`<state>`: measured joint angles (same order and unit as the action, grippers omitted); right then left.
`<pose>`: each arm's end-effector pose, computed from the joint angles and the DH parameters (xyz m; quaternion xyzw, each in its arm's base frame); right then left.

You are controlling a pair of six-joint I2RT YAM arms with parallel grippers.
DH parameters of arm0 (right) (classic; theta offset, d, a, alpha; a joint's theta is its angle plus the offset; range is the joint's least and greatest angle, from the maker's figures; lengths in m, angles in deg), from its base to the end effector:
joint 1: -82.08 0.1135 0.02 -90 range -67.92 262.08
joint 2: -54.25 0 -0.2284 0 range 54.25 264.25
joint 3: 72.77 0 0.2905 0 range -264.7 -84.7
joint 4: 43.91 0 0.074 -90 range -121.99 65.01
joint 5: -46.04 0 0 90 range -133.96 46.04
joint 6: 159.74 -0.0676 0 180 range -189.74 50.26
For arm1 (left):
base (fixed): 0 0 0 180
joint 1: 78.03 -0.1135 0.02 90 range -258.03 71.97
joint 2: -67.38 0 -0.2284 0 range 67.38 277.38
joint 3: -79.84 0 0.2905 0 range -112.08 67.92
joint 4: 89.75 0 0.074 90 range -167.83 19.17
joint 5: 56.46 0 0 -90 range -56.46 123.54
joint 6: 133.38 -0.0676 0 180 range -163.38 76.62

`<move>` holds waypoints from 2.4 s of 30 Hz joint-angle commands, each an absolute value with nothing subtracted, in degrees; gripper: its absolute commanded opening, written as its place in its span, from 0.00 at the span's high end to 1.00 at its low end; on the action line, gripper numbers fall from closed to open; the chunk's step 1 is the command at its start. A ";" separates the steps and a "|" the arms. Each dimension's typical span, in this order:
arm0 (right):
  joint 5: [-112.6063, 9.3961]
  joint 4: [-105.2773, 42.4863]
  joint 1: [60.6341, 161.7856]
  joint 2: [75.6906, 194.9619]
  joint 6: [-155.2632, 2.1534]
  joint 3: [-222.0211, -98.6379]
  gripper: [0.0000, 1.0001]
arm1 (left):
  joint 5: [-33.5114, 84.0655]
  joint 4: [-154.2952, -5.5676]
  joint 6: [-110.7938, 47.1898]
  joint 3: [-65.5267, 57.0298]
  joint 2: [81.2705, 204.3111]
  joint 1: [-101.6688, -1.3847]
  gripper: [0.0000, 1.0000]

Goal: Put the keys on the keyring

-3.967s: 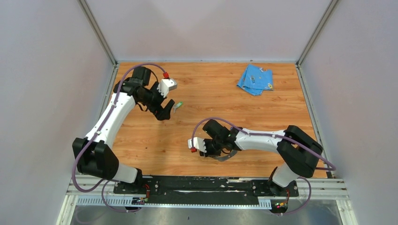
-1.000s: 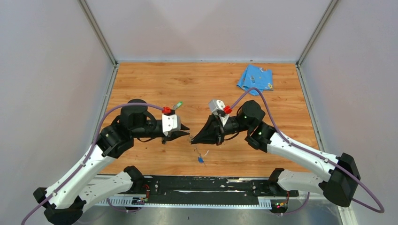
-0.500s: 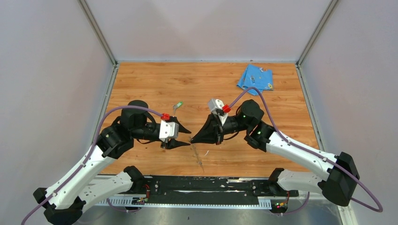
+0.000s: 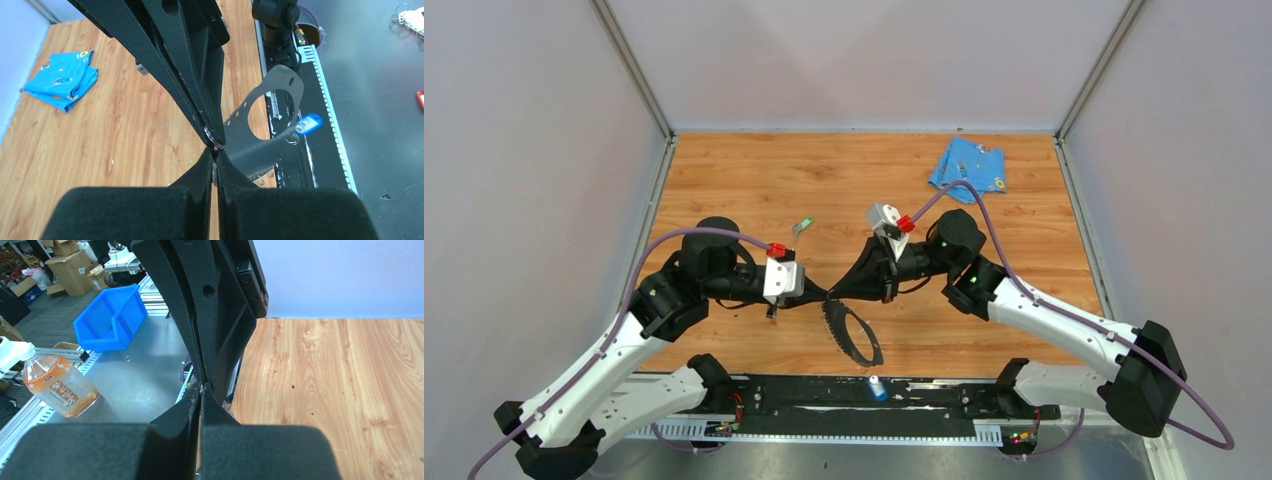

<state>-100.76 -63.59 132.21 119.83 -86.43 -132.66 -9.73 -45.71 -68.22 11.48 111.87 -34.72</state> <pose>0.1632 0.2837 0.3195 -0.5147 0.4109 0.6261 0.4173 0.1417 -0.1972 0.3486 0.6019 0.5131 -0.3838 0.4766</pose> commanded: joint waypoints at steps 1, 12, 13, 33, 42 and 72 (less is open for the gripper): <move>-102.06 -66.97 132.10 119.19 -87.46 -134.03 1.00 | -7.29 -47.91 -67.01 12.05 111.55 -34.43 1.00; -102.21 -64.14 131.48 112.57 -82.03 -130.86 1.00 | -4.18 -53.39 -54.49 12.72 112.08 -34.51 1.00; -101.92 -63.63 131.50 111.77 -81.35 -130.42 1.00 | -4.32 -54.00 -53.04 12.73 112.37 -34.52 1.00; -97.13 -52.63 131.35 106.54 -74.08 -131.43 0.79 | -8.68 -59.00 -44.78 10.83 115.80 -34.52 1.00; -94.98 -47.68 130.95 103.25 -73.57 -130.72 0.66 | -8.32 -55.31 -51.51 9.12 115.49 -34.52 1.00; -73.63 -38.27 132.36 104.98 -72.88 -130.75 0.99 | 1.23 -58.48 -39.76 9.31 116.75 -34.52 1.00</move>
